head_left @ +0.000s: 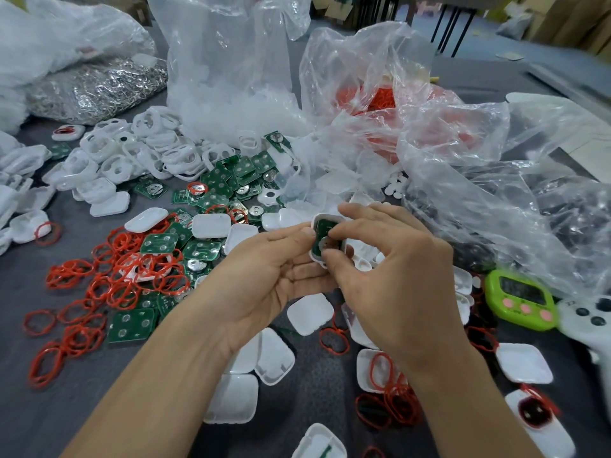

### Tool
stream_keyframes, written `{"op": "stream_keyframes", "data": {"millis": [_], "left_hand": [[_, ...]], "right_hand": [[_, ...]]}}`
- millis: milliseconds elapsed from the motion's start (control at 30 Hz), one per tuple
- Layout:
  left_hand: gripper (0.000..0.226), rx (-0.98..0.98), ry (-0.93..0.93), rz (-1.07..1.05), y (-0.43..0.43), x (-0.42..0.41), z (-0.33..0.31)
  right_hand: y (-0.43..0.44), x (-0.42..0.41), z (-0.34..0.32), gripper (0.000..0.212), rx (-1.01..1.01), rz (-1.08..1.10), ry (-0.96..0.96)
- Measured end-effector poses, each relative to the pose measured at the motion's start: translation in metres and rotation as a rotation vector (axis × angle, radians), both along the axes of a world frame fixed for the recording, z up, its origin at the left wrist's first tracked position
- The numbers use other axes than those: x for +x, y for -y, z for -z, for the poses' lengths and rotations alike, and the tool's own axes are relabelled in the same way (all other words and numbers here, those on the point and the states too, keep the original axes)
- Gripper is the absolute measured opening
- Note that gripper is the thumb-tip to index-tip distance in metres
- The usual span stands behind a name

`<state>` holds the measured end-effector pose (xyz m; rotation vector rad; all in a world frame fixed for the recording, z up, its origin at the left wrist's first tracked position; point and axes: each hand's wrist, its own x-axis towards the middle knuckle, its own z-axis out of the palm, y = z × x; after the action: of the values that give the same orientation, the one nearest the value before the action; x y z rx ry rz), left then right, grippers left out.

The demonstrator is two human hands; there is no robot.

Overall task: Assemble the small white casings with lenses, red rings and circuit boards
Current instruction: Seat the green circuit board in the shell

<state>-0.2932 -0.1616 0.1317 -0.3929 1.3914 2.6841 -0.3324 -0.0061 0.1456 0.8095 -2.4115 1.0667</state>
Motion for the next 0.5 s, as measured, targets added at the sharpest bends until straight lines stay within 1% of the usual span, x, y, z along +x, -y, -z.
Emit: {"op": "stream_keyframes", "data": {"millis": [133,233,267,333,400,467,500], "left_hand": [[0.032,0.066,-0.012,0.033,0.000,0.000,-0.001],[0.031,0.084,-0.004,0.040,-0.001,0.000,-0.003],[0.031,0.081,0.005,0.035,-0.001,0.000,-0.004],[0.030,0.086,0.026,0.026,-0.001,0.000,-0.005],[0.033,0.117,0.042,0.026,-0.001,0.001,-0.007],[0.036,0.155,0.044,0.042,0.000,0.002,-0.009],[0.036,0.172,0.037,0.058,0.001,0.003,-0.009]], "right_hand": [[-0.001,0.001,0.000,0.021,-0.108,0.002,-0.009],[-0.001,0.001,-0.002,0.019,-0.188,-0.018,0.051],[-0.001,0.001,-0.003,0.017,-0.246,-0.031,0.092],[-0.001,-0.002,-0.007,0.014,-0.439,-0.061,0.216],[-0.004,-0.007,-0.011,0.015,-0.680,-0.068,0.388],[-0.010,-0.013,-0.016,0.011,-0.913,-0.081,0.630],[-0.014,-0.016,-0.018,0.006,-0.998,-0.114,0.753]]}}
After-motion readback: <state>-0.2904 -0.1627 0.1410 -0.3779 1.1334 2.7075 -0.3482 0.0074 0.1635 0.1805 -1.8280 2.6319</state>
